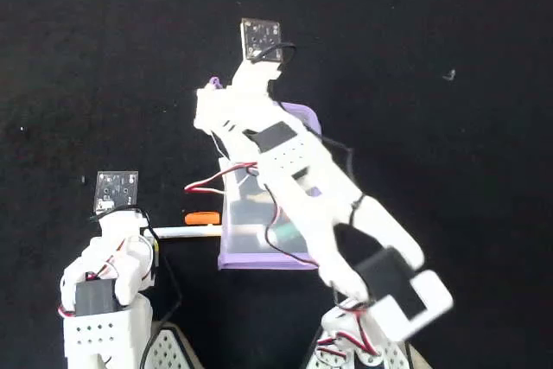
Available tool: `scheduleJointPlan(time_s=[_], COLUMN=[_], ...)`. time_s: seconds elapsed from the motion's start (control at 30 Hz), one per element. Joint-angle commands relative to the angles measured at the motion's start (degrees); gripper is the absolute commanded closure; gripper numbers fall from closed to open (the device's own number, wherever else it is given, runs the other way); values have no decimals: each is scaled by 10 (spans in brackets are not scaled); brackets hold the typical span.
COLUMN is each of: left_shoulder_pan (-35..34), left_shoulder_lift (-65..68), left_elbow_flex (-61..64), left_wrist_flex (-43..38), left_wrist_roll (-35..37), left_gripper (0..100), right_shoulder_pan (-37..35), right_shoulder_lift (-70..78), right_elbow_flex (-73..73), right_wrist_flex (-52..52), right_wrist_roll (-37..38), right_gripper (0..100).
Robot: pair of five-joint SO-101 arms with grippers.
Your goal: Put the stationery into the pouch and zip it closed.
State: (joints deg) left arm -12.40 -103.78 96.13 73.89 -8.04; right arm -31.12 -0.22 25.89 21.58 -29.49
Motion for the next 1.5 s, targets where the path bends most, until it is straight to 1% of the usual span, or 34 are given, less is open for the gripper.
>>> scheduleJointPlan(time_s=[0.0, 0.1, 0.33, 0.57, 0.8, 0.87, 1.0, 1.1, 1.3, 1.37, 1.47], left_shoulder_pan=[1, 1, 1, 1, 1, 1, 0, 0, 0, 0, 0], left_shoulder_lift=[-4, -4, -4, -4, -4, -4, -4, -4, -4, -4, -4], left_elbow_flex=[13, 13, 13, 13, 13, 13, 13, 13, 13, 13, 13], left_wrist_flex=[-10, -10, -10, -10, -10, -10, -10, -10, -10, -10, -10], left_wrist_roll=[3, 3, 3, 3, 3, 3, 3, 3, 3, 3, 3], left_gripper=[902, 902, 902, 902, 902, 902, 902, 902, 902, 902, 902], right_shoulder_pan=[-11, -11, -11, -7, -23, -24, -24, -23, -6, -6, -6], right_shoulder_lift=[65, 119, 221, 273, 236, 233, 255, 284, 327, 324, 316], right_elbow_flex=[-36, -63, -159, -198, -254, -261, -266, -289, -332, -343, -367], right_wrist_flex=[-108, -134, -134, -129, 26, 54, 61, 47, 62, 86, 127], right_wrist_roll=[-27, -27, -27, -27, -28, -45, -110, -115, -115, -115, -115], right_gripper=[765, 765, 765, 765, 765, 765, 765, 765, 766, 803, 924])
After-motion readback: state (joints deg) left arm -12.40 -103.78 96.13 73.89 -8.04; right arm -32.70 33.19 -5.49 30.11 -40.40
